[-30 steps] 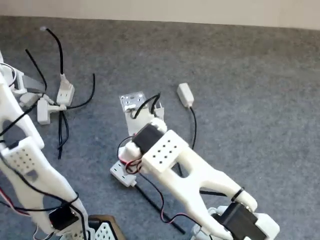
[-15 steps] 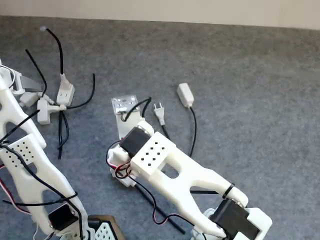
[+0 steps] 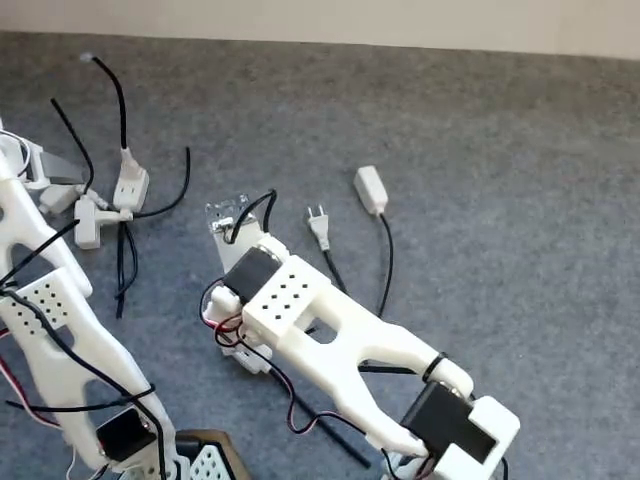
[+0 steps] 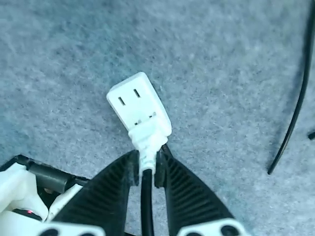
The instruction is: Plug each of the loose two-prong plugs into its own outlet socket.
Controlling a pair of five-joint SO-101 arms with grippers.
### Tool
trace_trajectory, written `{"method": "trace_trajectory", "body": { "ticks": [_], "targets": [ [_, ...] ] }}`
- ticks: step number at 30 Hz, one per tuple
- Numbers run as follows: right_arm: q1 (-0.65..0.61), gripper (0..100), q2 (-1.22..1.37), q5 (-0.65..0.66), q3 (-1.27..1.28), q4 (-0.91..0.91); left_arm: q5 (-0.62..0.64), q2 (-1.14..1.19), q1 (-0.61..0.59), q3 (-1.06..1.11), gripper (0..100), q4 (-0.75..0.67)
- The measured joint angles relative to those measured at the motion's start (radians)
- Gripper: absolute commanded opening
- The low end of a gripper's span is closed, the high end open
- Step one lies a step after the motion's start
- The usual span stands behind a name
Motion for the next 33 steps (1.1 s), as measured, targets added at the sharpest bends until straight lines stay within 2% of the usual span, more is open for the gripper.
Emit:
{"method": "trace_trajectory", "body": {
  "ticks": [19, 33],
  "targets": [
    [-0.057, 0.5, 0.006, -0.008, -0.006, 0.046, 0.0, 0.0, -0.003, 0.0, 40, 0.0],
    [-0.025, 0.5, 0.011, -0.006, -0.006, -0.02, 0.0, 0.0, -0.003, 0.0, 40, 0.0]
  ]
}}
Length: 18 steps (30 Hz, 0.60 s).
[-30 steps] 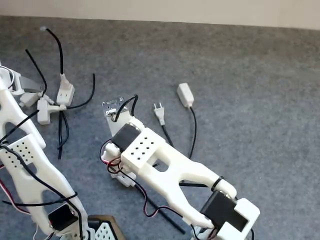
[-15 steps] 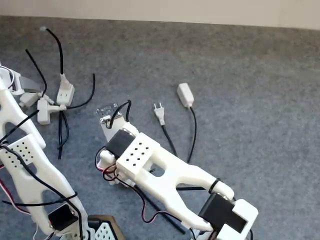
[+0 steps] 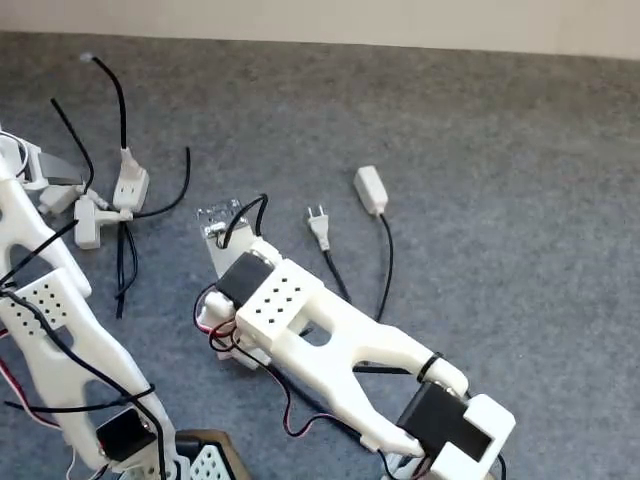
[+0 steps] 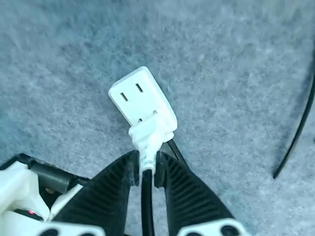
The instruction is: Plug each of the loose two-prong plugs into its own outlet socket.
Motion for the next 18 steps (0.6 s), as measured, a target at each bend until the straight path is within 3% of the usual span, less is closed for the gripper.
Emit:
{"method": "trace_trajectory", "body": {
  "ticks": [18],
  "targets": [
    [0.006, 3.8, 0.155, 0.005, 0.086, -0.124, -0.003, 0.002, -0.002, 0.0, 40, 0.003]
  ]
}}
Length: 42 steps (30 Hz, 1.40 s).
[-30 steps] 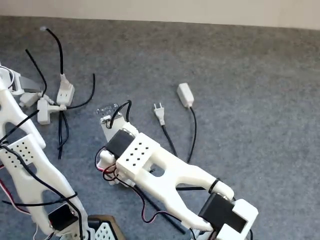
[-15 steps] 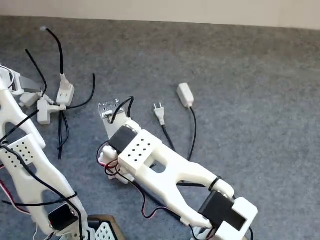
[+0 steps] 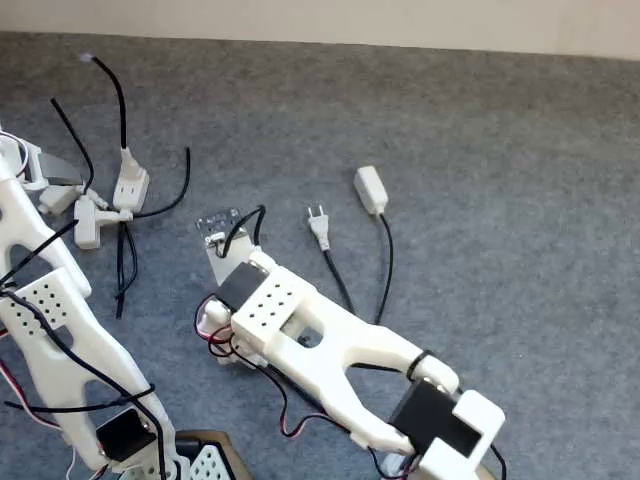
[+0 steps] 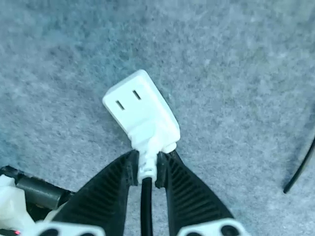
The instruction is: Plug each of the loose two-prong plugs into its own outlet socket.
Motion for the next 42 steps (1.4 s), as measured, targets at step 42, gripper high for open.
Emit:
{"method": "trace_trajectory", "body": {
  "ticks": [42],
  "targets": [
    [0.635, 45.4, -0.836, 0.582, 0.434, -0.252, -0.758, -1.068, 0.311, 1.339, 34, -0.026]
  ]
}}
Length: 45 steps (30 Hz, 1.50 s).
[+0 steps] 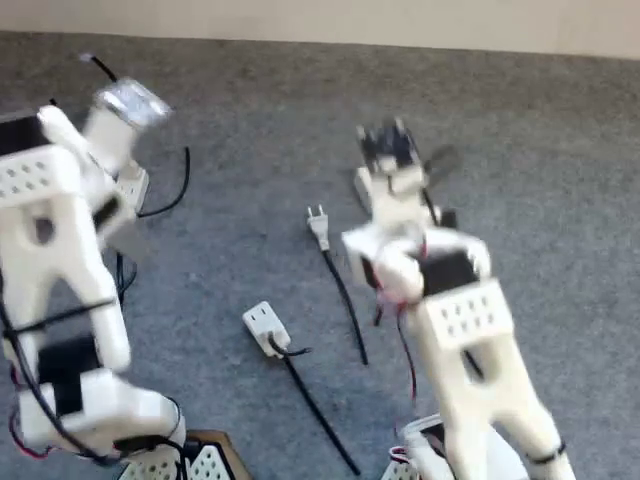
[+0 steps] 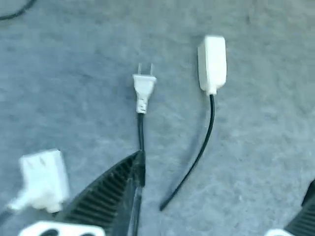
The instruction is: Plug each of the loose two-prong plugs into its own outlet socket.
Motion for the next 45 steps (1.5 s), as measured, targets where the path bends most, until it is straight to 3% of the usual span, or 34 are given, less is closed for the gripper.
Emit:
{"method": "trace_trajectory", "body": {
  "ticks": [6, 13, 21, 35, 45],
  "targets": [
    [0.021, 45.4, -0.226, 0.02, 0.545, -0.181, -0.146, -0.198, 0.175, 0.414, 35, -0.212],
    [0.02, 45.4, -0.264, 0.02, 0.652, -0.253, -0.308, -0.265, 0.407, 0.649, 40, -0.436],
    [0.02, 45.4, -0.267, 0.02, 0.672, -0.276, -0.371, -0.269, 0.612, 0.749, 42, -0.621],
    [0.02, 45.4, -0.267, 0.02, 0.675, -0.298, -0.431, -0.275, 0.704, 1.088, 42, -0.95],
    [0.02, 45.4, -0.267, 0.02, 0.675, -0.304, -0.414, -0.287, 0.772, 1.137, 23, -0.991]
  ]
}}
